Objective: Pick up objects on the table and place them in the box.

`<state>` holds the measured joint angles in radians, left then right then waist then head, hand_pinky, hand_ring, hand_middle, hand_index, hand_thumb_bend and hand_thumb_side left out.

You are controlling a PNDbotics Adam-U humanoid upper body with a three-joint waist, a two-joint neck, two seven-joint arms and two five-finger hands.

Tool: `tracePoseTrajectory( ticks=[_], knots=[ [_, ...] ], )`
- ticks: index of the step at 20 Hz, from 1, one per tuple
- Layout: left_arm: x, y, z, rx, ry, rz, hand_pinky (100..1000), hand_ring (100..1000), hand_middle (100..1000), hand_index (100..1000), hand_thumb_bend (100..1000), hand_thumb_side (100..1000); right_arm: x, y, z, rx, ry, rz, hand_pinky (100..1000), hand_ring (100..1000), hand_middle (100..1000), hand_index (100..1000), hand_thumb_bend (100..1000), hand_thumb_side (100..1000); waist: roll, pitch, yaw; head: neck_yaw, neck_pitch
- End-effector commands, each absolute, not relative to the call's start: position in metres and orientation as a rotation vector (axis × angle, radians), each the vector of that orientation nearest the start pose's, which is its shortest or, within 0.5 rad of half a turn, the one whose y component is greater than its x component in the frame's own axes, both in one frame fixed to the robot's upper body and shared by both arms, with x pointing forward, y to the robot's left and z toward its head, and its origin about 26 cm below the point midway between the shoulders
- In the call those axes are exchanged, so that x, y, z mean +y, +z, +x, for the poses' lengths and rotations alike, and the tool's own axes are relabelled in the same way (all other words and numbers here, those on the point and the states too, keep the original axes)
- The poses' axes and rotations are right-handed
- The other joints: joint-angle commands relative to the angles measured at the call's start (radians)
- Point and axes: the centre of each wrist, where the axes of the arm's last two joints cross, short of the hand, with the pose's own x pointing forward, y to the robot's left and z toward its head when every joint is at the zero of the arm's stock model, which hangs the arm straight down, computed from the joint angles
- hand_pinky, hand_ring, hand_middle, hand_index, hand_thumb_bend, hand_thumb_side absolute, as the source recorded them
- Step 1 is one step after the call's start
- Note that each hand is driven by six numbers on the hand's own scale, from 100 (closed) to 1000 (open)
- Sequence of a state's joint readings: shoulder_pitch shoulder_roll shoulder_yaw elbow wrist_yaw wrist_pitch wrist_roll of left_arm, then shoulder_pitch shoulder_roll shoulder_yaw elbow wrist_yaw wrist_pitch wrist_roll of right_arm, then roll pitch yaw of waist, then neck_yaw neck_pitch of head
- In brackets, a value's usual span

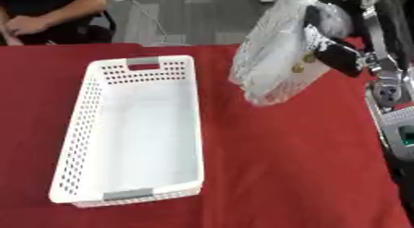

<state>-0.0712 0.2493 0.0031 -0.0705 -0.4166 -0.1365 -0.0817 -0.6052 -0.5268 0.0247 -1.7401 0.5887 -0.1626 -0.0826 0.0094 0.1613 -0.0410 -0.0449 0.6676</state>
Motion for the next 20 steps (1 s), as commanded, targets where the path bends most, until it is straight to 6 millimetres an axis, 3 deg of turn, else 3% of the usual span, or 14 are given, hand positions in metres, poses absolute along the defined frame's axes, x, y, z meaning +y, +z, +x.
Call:
tracePoseTrajectory(
  ticks=[1, 12, 20],
  knots=[
    [0.379, -0.236, 0.03, -0.191, -0.46, 0.188, 649, 616, 685, 803, 100, 255, -0.274, 0.288, 0.349, 3.046, -1.049, 1.313, 100, 100, 100, 173, 100, 100, -0.001, -0.014, -0.001, -0.012, -0.009],
    [0.379, -0.236, 0.029, -0.186, -0.463, 0.188, 648, 616, 685, 803, 100, 255, -0.242, 0.327, 0.333, 3.002, -0.926, 1.146, 100, 100, 100, 172, 100, 100, -0.003, -0.018, 0.005, -0.017, -0.009],
    [0.379, -0.236, 0.029, -0.185, -0.471, 0.186, 648, 616, 685, 803, 100, 255, -0.217, 0.335, 0.335, 3.003, -0.976, 0.992, 100, 100, 100, 174, 100, 100, -0.005, -0.02, 0.015, -0.025, -0.008]
  ],
)
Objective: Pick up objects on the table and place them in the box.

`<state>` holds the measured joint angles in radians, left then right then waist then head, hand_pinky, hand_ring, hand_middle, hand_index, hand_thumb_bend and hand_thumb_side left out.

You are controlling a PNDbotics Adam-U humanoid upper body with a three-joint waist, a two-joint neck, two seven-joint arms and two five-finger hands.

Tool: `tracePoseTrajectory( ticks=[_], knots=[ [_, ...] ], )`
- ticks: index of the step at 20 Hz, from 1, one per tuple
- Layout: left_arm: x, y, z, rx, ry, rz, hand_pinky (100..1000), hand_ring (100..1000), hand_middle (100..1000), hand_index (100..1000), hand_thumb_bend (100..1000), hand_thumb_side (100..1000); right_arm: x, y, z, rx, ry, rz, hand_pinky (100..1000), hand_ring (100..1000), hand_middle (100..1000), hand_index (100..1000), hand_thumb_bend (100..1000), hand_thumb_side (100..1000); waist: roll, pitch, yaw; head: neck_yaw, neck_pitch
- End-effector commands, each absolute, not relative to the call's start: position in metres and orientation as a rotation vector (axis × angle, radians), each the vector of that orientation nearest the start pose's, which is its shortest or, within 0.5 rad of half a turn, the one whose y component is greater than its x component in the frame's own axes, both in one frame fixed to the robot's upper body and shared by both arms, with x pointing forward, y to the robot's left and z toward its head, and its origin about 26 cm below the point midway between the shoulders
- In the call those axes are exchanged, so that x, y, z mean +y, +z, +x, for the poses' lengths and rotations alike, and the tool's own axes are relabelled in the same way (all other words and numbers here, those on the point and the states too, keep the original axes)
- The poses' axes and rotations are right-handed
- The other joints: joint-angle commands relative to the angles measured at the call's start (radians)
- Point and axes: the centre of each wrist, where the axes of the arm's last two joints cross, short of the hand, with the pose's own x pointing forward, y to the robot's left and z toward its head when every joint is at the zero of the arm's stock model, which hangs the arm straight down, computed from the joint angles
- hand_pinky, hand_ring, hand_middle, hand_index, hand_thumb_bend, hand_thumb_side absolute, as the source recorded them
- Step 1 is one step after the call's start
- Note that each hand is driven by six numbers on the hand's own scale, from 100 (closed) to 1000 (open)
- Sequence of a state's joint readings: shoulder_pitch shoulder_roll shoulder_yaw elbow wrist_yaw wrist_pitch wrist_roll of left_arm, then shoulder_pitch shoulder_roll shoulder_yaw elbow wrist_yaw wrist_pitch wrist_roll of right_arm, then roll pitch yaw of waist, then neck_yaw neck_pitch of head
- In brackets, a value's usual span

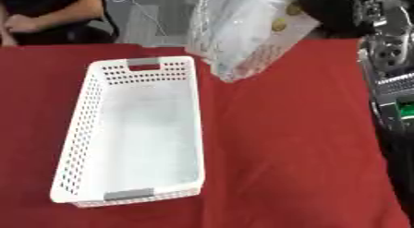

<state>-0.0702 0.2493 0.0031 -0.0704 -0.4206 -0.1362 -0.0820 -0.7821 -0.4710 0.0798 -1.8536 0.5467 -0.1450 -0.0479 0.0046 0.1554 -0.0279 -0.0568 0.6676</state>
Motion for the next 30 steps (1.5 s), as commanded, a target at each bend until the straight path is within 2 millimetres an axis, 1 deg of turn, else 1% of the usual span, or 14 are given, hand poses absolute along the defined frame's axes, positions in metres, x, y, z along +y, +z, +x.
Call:
tracePoseTrajectory(
  ticks=[1, 9, 17, 20, 21, 22, 23, 24, 25, 26, 27, 28, 29, 30],
  knots=[
    [0.379, -0.236, 0.03, -0.185, -0.471, 0.186, 648, 616, 685, 803, 100, 255, -0.214, 0.335, 0.337, 3.007, -0.988, 0.975, 100, 100, 100, 175, 100, 100, 0.0, -0.014, 0.003, -0.014, -0.008],
    [0.378, -0.236, 0.029, -0.182, -0.479, 0.185, 648, 615, 684, 803, 100, 255, -0.182, 0.325, 0.351, 2.995, -1.183, 0.786, 100, 100, 100, 179, 100, 100, 0.0, -0.014, 0.01, -0.026, -0.007],
    [0.377, -0.237, 0.03, -0.18, -0.491, 0.183, 648, 615, 684, 803, 100, 255, -0.134, 0.308, 0.369, 2.939, -1.428, 0.6, 100, 100, 100, 196, 100, 100, 0.003, -0.012, 0.015, -0.043, -0.011],
    [0.376, -0.237, 0.031, -0.182, -0.496, 0.181, 648, 615, 684, 803, 100, 255, -0.117, 0.296, 0.377, 2.937, -1.497, 0.553, 100, 100, 100, 224, 100, 100, 0.005, -0.011, 0.016, -0.048, -0.011],
    [0.376, -0.237, 0.031, -0.182, -0.497, 0.181, 648, 615, 684, 803, 100, 255, -0.113, 0.292, 0.38, 2.934, -1.519, 0.541, 100, 100, 107, 267, 100, 106, 0.006, -0.011, 0.016, -0.049, -0.012],
    [0.376, -0.237, 0.032, -0.183, -0.499, 0.181, 648, 615, 684, 803, 100, 255, -0.109, 0.286, 0.382, 2.917, -1.569, 0.521, 100, 124, 185, 349, 100, 100, 0.006, -0.01, 0.016, -0.05, -0.013],
    [0.376, -0.237, 0.032, -0.183, -0.499, 0.181, 648, 615, 684, 803, 100, 255, -0.105, 0.28, 0.384, 2.89, -1.629, 0.501, 100, 124, 189, 349, 100, 175, 0.006, -0.01, 0.015, -0.05, -0.013],
    [0.376, -0.237, 0.032, -0.184, -0.5, 0.182, 648, 615, 684, 803, 100, 255, -0.101, 0.273, 0.386, 2.839, -1.717, 0.475, 100, 330, 358, 533, 100, 567, 0.006, -0.009, 0.015, -0.05, -0.014],
    [0.376, -0.237, 0.032, -0.184, -0.5, 0.182, 648, 615, 684, 803, 100, 255, -0.099, 0.266, 0.388, 2.784, -1.805, 0.451, 100, 437, 471, 640, 100, 630, 0.006, -0.009, 0.014, -0.049, -0.014],
    [0.376, -0.237, 0.032, -0.184, -0.5, 0.182, 648, 615, 684, 803, 100, 255, -0.097, 0.258, 0.391, 2.711, -1.921, 0.431, 100, 569, 619, 762, 138, 714, 0.006, -0.008, 0.013, -0.048, -0.015],
    [0.376, -0.237, 0.032, -0.184, -0.499, 0.183, 648, 615, 684, 803, 100, 255, -0.097, 0.252, 0.393, 2.647, -2.017, 0.413, 132, 612, 672, 796, 190, 733, 0.006, -0.008, 0.012, -0.047, -0.014],
    [0.377, -0.237, 0.032, -0.184, -0.499, 0.183, 648, 615, 684, 803, 100, 255, -0.096, 0.246, 0.395, 2.57, -2.122, 0.399, 486, 766, 824, 911, 422, 769, 0.006, -0.008, 0.011, -0.046, -0.014],
    [0.377, -0.237, 0.032, -0.184, -0.498, 0.184, 647, 615, 684, 803, 100, 255, -0.096, 0.242, 0.397, 2.501, -2.211, 0.385, 592, 801, 865, 943, 504, 774, 0.007, -0.008, 0.01, -0.045, -0.014],
    [0.377, -0.237, 0.032, -0.183, -0.497, 0.185, 647, 615, 684, 803, 100, 255, -0.097, 0.238, 0.398, 2.442, -2.287, 0.369, 720, 847, 910, 979, 636, 779, 0.007, -0.008, 0.008, -0.044, -0.015]
  ],
)
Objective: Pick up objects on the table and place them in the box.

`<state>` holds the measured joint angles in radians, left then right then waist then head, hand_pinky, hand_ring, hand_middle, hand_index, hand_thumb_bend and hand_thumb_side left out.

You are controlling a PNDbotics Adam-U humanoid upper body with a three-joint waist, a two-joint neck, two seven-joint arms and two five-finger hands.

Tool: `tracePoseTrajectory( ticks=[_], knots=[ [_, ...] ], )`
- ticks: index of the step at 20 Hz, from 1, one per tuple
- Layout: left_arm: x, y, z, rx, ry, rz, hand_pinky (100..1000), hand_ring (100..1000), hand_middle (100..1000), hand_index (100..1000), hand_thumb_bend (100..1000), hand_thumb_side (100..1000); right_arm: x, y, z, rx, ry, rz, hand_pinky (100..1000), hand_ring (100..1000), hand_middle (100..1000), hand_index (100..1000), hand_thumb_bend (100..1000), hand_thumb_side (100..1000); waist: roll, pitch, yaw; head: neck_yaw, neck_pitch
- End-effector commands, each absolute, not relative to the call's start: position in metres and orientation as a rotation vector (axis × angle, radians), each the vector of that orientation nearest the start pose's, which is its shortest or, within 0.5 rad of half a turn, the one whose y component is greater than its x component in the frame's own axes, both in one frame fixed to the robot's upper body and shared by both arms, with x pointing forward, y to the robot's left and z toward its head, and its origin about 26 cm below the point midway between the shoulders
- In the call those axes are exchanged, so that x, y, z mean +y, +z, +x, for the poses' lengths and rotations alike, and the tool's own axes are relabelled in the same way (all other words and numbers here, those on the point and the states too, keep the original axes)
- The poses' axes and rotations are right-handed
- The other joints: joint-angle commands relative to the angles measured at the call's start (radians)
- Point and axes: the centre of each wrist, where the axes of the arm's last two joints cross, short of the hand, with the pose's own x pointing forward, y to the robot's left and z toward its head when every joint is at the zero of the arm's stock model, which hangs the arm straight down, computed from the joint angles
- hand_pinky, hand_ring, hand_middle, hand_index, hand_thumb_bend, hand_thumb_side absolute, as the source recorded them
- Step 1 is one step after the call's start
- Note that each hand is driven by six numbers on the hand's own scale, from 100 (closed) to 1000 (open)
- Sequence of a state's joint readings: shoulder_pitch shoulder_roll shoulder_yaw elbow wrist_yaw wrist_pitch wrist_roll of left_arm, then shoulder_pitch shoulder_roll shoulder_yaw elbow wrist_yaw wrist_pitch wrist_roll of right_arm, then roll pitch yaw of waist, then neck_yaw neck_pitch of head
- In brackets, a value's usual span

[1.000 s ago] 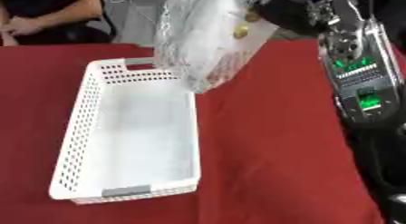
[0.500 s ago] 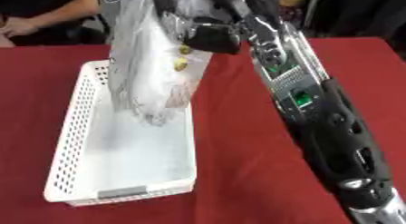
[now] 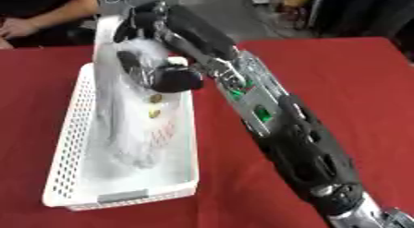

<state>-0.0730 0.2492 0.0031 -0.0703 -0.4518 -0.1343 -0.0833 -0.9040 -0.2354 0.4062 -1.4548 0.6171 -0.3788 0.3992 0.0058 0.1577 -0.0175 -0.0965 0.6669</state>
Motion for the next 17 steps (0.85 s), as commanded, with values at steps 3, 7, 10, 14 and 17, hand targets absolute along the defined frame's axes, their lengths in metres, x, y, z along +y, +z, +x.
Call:
tracePoseTrajectory(
  ticks=[3, 7, 10, 14, 17],
  knots=[
    [0.3775, -0.2365, 0.0309, -0.183, -0.495, 0.186, 647, 615, 683, 803, 100, 255, -0.099, 0.232, 0.3997, 2.339, -2.413, 0.323, 910, 962, 1000, 1000, 843, 810, 0.006, -0.01, -0.005, -0.003, -0.014],
    [0.3778, -0.2364, 0.0302, -0.181, -0.493, 0.186, 647, 615, 683, 803, 100, 255, -0.1025, 0.2316, 0.4, 2.293, -2.478, 0.298, 990, 1000, 1000, 1000, 880, 772, 0.007, -0.01, -0.007, -0.003, -0.014],
    [0.3778, -0.2364, 0.0303, -0.182, -0.493, 0.186, 647, 615, 683, 803, 100, 255, -0.1036, 0.234, 0.3987, 2.301, -2.47, 0.303, 990, 1000, 1000, 1000, 876, 777, 0.007, -0.011, -0.008, -0.004, -0.015],
    [0.3777, -0.2364, 0.0304, -0.182, -0.493, 0.186, 647, 615, 684, 803, 100, 255, -0.1043, 0.2351, 0.3973, 2.31, -2.46, 0.31, 991, 1000, 1000, 1000, 873, 777, 0.006, -0.011, -0.008, -0.005, -0.016],
    [0.3777, -0.2365, 0.0305, -0.183, -0.492, 0.186, 647, 615, 684, 803, 100, 255, -0.1062, 0.237, 0.3958, 2.336, -2.429, 0.328, 986, 1000, 1000, 1000, 867, 789, 0.006, -0.01, -0.008, -0.005, -0.016]
  ],
)
